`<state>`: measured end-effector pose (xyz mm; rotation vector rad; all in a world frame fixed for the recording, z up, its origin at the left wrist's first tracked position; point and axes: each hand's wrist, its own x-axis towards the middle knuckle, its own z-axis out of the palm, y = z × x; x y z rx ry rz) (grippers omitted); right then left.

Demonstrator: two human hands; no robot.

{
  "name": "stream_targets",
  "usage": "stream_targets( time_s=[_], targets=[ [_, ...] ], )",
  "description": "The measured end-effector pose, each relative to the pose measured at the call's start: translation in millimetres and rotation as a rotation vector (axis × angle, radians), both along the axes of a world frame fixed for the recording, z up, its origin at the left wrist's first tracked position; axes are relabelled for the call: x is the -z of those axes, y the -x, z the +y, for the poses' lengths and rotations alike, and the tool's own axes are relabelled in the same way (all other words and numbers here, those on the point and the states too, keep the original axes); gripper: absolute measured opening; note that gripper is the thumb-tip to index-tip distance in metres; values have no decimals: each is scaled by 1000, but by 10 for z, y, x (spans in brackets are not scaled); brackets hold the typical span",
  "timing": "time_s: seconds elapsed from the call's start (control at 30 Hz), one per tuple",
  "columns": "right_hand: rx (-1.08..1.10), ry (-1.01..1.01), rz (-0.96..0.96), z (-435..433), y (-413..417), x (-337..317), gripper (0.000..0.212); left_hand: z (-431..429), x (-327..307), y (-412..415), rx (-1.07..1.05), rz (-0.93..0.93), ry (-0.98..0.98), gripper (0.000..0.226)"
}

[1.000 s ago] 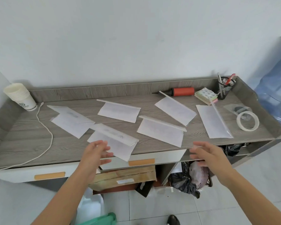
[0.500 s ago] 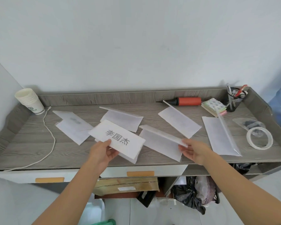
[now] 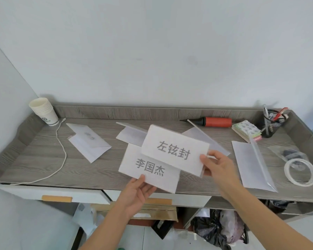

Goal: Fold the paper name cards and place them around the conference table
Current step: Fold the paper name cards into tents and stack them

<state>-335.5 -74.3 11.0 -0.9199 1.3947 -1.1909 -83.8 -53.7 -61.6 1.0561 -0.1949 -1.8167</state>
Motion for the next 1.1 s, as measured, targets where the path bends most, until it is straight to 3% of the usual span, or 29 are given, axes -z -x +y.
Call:
stream_targets(
  time_s=[0.27, 0.53, 0.67, 0.73, 0.83, 0.97, 1.03, 1.1],
  targets=[
    [-93, 181, 228, 211, -408, 316, 19, 18, 49, 240, 164, -284, -73, 24],
    [-84, 187, 244, 239, -381, 429, 25, -2, -45, 99, 365, -588, -58, 19],
    [-69, 195, 214, 242, -358, 441, 22, -65, -93, -142, 140, -962, 25, 15],
    [-56, 212, 231, 254, -367, 457, 23, -148, -161, -256, 72, -1107, 101, 28],
    [-67, 192, 315, 293, -401, 531, 22, -267, -269, -289, 137, -1071, 198, 47],
    [-83, 138, 601, 306, -392, 614, 4, -281, -325, -213, 211, -1007, 247, 34],
    [-62, 125, 703, 292, -353, 620, 21, -270, -301, -200, 219, -1011, 248, 30],
    [-9, 144, 687, 293, -316, 622, 34, -255, -291, -180, 226, -1029, 259, 29]
  ],
)
